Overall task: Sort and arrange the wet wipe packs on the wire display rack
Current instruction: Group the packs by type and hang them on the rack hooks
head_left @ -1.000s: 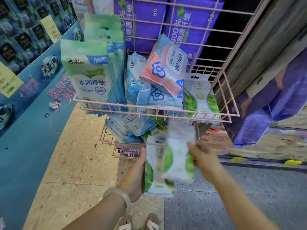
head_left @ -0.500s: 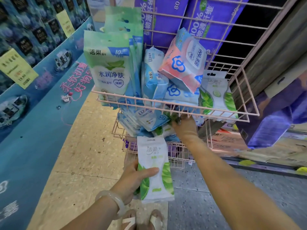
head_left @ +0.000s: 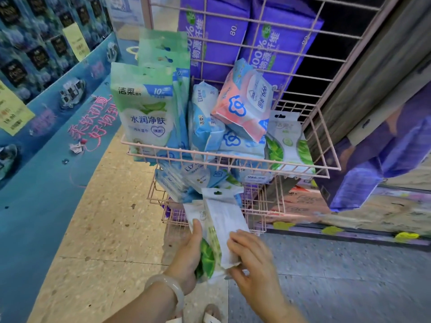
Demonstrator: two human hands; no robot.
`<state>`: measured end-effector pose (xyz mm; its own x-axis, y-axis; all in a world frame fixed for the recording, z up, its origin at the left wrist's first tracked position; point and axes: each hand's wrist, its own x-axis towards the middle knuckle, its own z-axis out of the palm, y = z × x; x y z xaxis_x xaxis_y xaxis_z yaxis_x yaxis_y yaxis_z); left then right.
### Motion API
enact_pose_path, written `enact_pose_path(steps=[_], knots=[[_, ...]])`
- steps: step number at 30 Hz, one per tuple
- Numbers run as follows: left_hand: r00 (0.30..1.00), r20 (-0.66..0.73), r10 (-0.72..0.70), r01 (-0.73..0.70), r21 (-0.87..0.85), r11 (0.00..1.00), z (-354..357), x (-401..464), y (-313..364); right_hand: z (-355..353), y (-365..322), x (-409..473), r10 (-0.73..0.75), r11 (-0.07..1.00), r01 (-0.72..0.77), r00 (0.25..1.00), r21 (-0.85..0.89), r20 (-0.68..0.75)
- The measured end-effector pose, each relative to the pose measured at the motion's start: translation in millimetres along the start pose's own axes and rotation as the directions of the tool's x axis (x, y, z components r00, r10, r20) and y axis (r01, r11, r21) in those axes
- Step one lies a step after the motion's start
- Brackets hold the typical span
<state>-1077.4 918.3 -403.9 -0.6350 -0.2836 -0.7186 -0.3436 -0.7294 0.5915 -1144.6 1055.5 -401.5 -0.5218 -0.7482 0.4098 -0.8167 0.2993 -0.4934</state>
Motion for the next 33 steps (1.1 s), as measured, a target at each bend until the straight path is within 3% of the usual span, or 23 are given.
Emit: enact_pose_path(steps=[4, 7, 9, 12, 14, 17, 19, 21, 22, 25, 29, 31, 33], knots=[[0.996, 0.085, 0.028, -0.022, -0.064, 0.998, 0, 4, 0, -5, -8, 7, -0.036, 0.996, 0.032, 0.999, 0.087, 0.039], [0.989, 0.069, 0.129, -0.126, -0.049, 0.991, 2, 2, 1, -7, -15, 13, 0.216, 0.954, -0.237, 0.968, 0.182, 0.127], [0.982, 0.017, 0.188, -0.188, -0.004, 0.982, 4, 1, 0, -3, -18, 19, 0.407, 0.885, -0.441, 0.889, 0.150, 0.211], [0.968, 0.042, 0.246, -0.247, 0.033, 0.968, 2, -2, 0, -2, -16, 31, 0.546, 0.782, -0.594, 0.799, 0.190, 0.253], [0.965, 0.038, 0.259, -0.262, 0.072, 0.963, -2, -1, 1, -8, -6, 35, 0.636, 0.638, -0.669, 0.737, 0.381, 0.228], [0.966, 0.018, 0.259, -0.260, 0.106, 0.960, -8, 2, 5, -30, 15, 25, 0.810, 0.211, -0.637, 0.539, 0.741, 0.232], [0.966, 0.007, 0.257, -0.256, 0.133, 0.957, -9, 1, 8, -44, 24, 14, 0.829, -0.031, -0.527, 0.461, 0.850, 0.316], [0.974, 0.015, 0.225, -0.224, 0.143, 0.964, -7, -2, 8, -47, 21, 8, 0.788, -0.162, -0.520, 0.443, 0.838, 0.427], [0.980, 0.032, 0.198, -0.201, 0.149, 0.968, -5, -3, 7, -44, 17, 6, 0.762, -0.157, -0.567, 0.451, 0.808, 0.464], [0.986, 0.118, 0.118, -0.136, 0.155, 0.978, 9, -8, 3, -26, 1, 0, 0.742, 0.039, -0.733, 0.476, 0.679, 0.472], [0.981, 0.179, 0.079, -0.109, 0.168, 0.980, 18, -18, 4, -26, -21, 5, 0.607, 0.134, -0.789, 0.544, 0.600, 0.579], [0.979, 0.195, 0.066, -0.101, 0.179, 0.979, 16, -23, 8, -43, -24, 9, 0.485, 0.367, -0.789, 0.614, 0.493, 0.623], [0.974, 0.219, 0.063, -0.108, 0.202, 0.973, 13, -26, 15, -71, -24, 23, 0.394, 0.607, -0.689, 0.693, 0.395, 0.603]])
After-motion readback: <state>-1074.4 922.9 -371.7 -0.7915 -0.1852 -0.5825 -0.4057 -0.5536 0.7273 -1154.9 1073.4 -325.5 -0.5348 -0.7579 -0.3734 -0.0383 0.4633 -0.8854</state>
